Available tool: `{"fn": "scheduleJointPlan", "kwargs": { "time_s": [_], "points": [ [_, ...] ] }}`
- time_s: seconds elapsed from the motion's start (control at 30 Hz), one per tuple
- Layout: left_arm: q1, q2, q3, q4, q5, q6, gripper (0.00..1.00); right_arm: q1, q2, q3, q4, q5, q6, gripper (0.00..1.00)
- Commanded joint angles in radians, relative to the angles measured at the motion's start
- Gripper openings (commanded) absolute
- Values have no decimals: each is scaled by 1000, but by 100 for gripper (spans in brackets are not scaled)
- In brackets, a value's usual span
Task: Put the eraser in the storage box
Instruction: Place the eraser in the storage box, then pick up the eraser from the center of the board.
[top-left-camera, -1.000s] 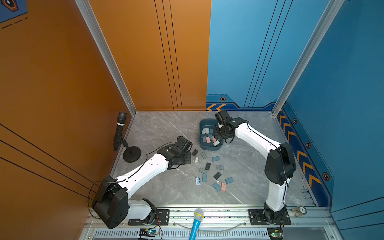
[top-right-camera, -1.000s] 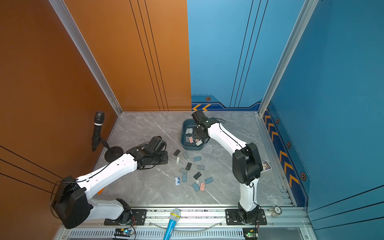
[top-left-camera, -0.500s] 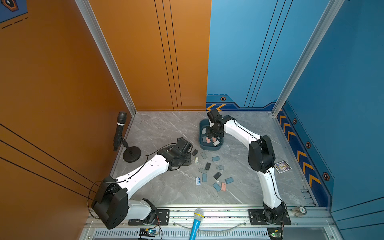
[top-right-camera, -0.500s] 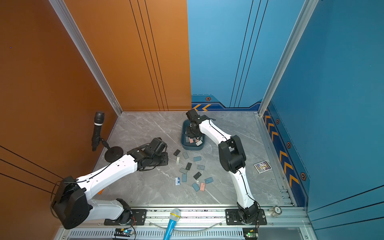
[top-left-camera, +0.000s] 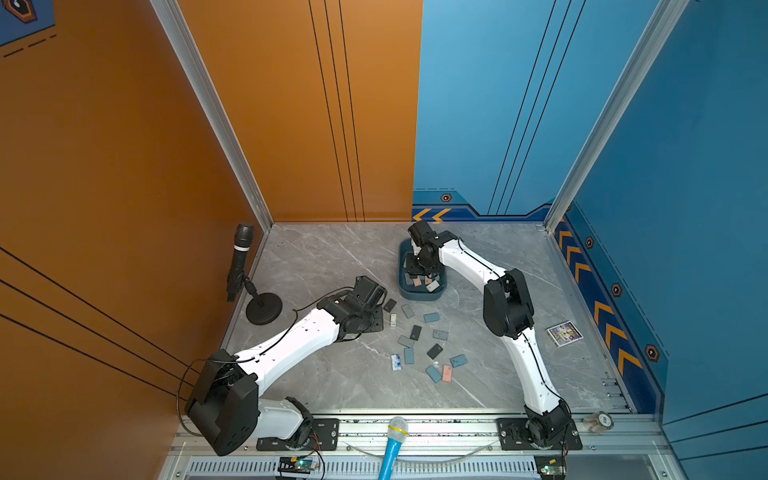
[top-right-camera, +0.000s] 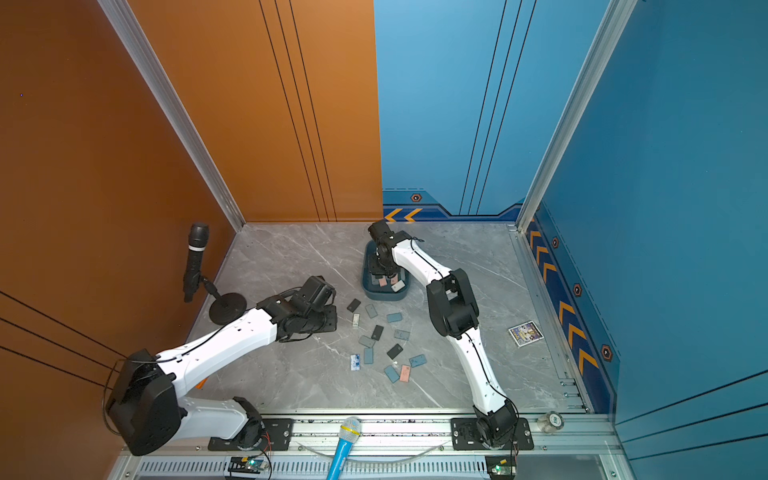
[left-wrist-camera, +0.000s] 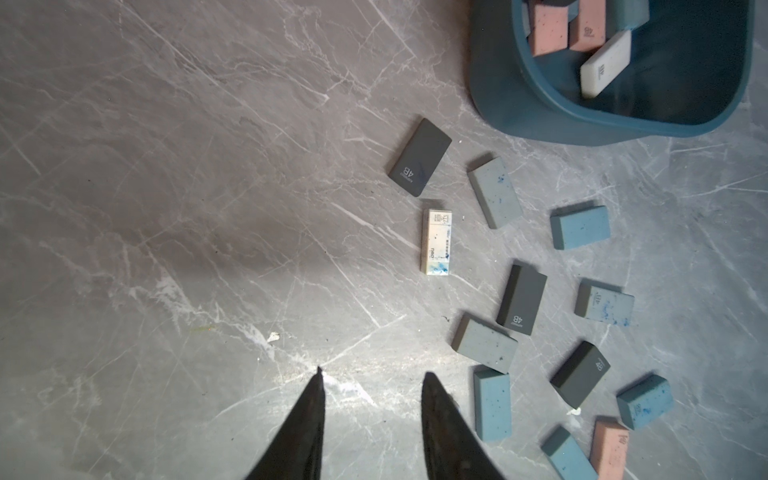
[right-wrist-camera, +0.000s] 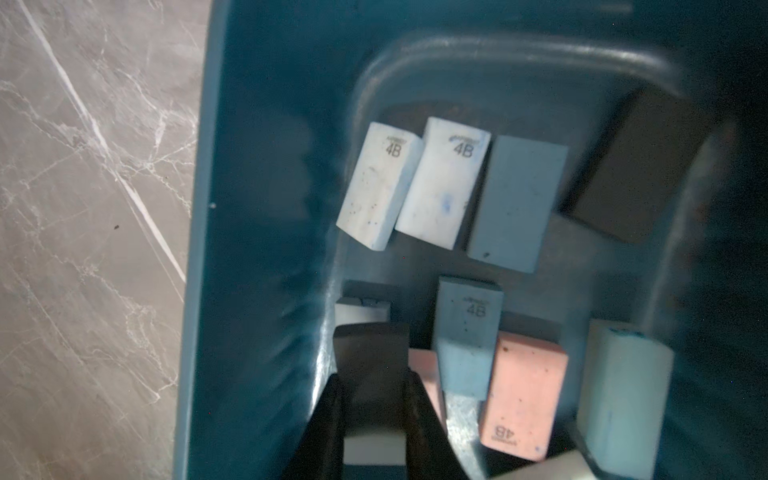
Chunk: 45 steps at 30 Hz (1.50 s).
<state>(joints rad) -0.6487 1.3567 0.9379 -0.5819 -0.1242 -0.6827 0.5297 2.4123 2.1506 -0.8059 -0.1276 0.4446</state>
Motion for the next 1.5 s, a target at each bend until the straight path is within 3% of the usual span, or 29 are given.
{"fn": "scheduleJointPlan", "kwargs": {
  "time_s": [0.0,0.23,0.57,1.07,1.47],
  "points": [
    [6,25,8,-2,3,-3,40,-8,4,35,-51,-11,3,30],
    [11,68,34,-1,18,14,40,-14,-45,32,-55,-3,0,43],
    [11,101,48,5,8,28,46,-14,-245,-80,-55,26,-24,45],
    [32,380,243,32,51,175,56,-41,-783,-661,93,113,23,46],
    [91,546,329,78,124,262,56,-93,-1007,-889,113,154,76,46]
  ]
}}
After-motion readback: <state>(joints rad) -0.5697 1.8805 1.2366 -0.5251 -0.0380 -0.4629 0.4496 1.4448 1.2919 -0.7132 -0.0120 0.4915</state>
